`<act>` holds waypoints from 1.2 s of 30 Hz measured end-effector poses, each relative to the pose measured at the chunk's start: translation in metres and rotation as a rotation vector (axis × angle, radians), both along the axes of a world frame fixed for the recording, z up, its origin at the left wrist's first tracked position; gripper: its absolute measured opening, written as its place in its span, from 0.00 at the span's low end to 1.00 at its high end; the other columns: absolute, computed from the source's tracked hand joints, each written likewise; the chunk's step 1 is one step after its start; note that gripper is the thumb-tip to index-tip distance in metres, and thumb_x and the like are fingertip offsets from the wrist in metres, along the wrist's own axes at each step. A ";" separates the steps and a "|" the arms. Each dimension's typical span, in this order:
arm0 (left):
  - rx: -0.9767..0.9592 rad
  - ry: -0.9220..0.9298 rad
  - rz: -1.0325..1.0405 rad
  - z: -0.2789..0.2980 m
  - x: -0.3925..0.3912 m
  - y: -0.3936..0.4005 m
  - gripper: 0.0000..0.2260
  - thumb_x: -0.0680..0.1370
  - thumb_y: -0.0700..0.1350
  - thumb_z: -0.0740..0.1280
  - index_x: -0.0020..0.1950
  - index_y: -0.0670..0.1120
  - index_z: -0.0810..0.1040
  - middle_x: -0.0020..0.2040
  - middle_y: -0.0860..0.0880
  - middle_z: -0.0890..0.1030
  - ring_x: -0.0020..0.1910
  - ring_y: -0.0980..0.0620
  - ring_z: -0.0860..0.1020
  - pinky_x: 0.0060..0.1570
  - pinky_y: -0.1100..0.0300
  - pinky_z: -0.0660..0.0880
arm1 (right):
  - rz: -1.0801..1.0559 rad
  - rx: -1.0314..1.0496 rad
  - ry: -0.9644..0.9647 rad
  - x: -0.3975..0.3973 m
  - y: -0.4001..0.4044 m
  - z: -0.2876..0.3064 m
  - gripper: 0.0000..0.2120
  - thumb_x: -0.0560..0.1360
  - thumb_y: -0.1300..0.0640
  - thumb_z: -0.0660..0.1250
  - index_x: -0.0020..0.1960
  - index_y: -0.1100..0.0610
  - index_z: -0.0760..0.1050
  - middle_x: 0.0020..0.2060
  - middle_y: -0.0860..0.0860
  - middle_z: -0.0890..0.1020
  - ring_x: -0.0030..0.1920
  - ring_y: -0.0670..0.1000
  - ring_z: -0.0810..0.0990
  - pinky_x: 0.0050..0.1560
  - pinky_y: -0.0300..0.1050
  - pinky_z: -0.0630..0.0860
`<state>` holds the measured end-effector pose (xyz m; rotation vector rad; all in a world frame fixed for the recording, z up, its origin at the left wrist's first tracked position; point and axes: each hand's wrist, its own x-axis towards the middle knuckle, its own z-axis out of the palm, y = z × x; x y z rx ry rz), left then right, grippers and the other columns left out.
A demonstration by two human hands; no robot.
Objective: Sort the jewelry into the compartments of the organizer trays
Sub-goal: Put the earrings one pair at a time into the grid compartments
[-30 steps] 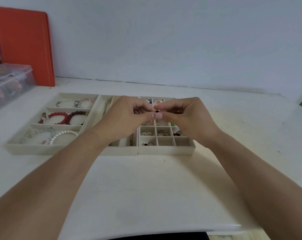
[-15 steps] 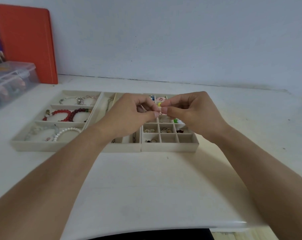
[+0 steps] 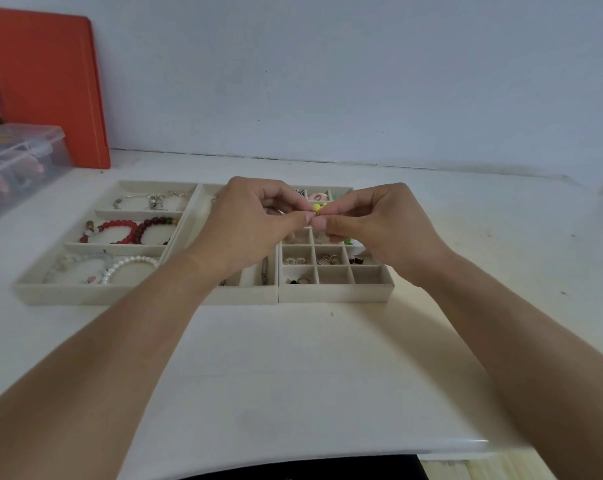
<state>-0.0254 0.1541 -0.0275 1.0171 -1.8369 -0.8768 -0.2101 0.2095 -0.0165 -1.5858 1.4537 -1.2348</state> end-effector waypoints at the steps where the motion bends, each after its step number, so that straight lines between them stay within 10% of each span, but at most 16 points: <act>1: -0.002 0.004 0.003 0.001 0.000 0.000 0.04 0.72 0.39 0.78 0.44 0.46 0.86 0.39 0.49 0.86 0.32 0.54 0.82 0.43 0.55 0.82 | 0.000 0.002 0.002 0.000 0.000 0.000 0.06 0.67 0.56 0.81 0.43 0.54 0.87 0.35 0.50 0.87 0.36 0.46 0.85 0.41 0.43 0.79; 4: -0.012 0.010 -0.005 0.002 0.000 0.001 0.05 0.70 0.42 0.80 0.42 0.47 0.86 0.37 0.49 0.86 0.35 0.52 0.82 0.45 0.55 0.81 | -0.009 0.038 0.032 -0.001 -0.001 0.001 0.10 0.66 0.52 0.81 0.44 0.55 0.87 0.37 0.54 0.87 0.38 0.49 0.85 0.47 0.57 0.81; 15: -0.009 -0.021 0.075 0.002 0.004 -0.002 0.08 0.75 0.49 0.75 0.38 0.48 0.84 0.33 0.54 0.84 0.28 0.64 0.74 0.32 0.76 0.66 | 0.161 0.116 0.495 0.001 -0.005 -0.002 0.05 0.75 0.50 0.74 0.40 0.47 0.85 0.33 0.57 0.78 0.30 0.46 0.67 0.33 0.36 0.65; 22: -0.001 0.103 0.194 0.004 0.004 -0.004 0.10 0.76 0.50 0.74 0.38 0.46 0.84 0.33 0.50 0.83 0.22 0.63 0.71 0.27 0.76 0.63 | 0.180 0.186 0.765 0.018 -0.003 -0.007 0.04 0.75 0.50 0.73 0.43 0.47 0.85 0.23 0.36 0.74 0.30 0.31 0.73 0.31 0.26 0.67; 36: 0.006 0.119 0.204 0.001 0.004 -0.007 0.09 0.75 0.50 0.75 0.36 0.50 0.83 0.30 0.55 0.82 0.28 0.65 0.76 0.33 0.76 0.68 | 0.008 0.108 1.006 0.038 0.005 -0.002 0.04 0.74 0.51 0.71 0.44 0.47 0.85 0.35 0.41 0.75 0.42 0.48 0.76 0.40 0.43 0.74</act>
